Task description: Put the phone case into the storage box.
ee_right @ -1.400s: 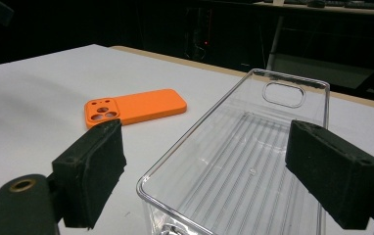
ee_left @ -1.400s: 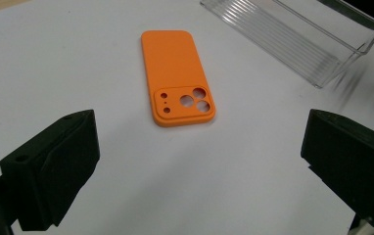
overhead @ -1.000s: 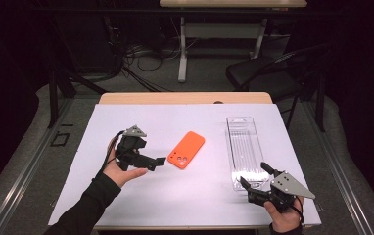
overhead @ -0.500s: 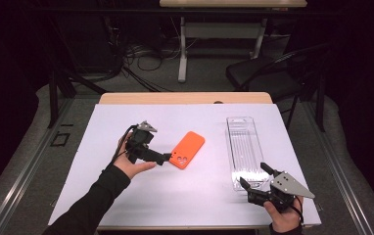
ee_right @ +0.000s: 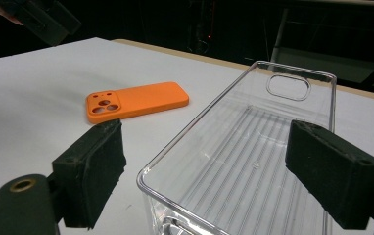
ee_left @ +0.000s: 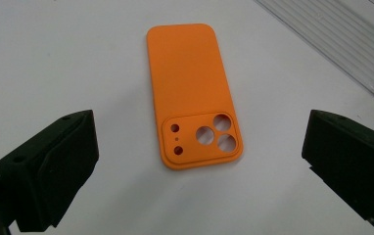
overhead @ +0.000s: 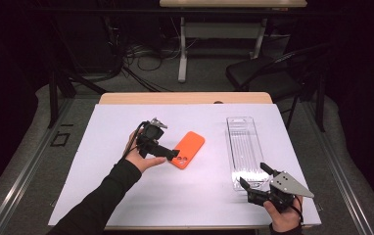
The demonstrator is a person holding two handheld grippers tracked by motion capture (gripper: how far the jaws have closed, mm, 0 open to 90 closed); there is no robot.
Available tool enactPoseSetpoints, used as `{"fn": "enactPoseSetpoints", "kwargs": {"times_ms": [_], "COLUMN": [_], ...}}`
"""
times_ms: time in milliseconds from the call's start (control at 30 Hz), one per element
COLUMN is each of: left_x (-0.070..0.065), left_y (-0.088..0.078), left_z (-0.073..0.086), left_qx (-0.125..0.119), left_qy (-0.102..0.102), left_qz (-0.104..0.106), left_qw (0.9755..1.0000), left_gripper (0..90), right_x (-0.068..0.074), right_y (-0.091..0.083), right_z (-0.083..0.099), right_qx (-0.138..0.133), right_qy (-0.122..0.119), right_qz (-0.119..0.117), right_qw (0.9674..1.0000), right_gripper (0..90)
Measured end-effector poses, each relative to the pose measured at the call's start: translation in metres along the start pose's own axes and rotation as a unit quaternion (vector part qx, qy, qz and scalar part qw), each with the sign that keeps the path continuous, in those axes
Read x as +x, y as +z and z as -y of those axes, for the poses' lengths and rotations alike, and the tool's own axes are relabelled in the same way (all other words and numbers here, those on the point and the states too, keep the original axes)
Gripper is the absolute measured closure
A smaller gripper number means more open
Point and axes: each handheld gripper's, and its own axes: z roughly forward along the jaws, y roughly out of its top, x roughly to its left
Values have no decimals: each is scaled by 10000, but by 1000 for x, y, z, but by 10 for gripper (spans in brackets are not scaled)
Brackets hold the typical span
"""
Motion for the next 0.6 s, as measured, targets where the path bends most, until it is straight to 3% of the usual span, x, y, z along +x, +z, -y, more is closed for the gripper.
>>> {"fn": "enactPoseSetpoints", "kwargs": {"times_ms": [600], "left_x": [1], "left_y": [31], "left_z": [-20], "left_qx": [309], "left_qy": [-273], "left_qz": [38], "left_qw": [9991], "left_gripper": [5], "right_x": [-1], "right_y": [1], "right_z": [1], "right_qx": [37], "right_qy": [27], "right_qz": [-13], "right_qw": [10000], "right_gripper": [140]}}
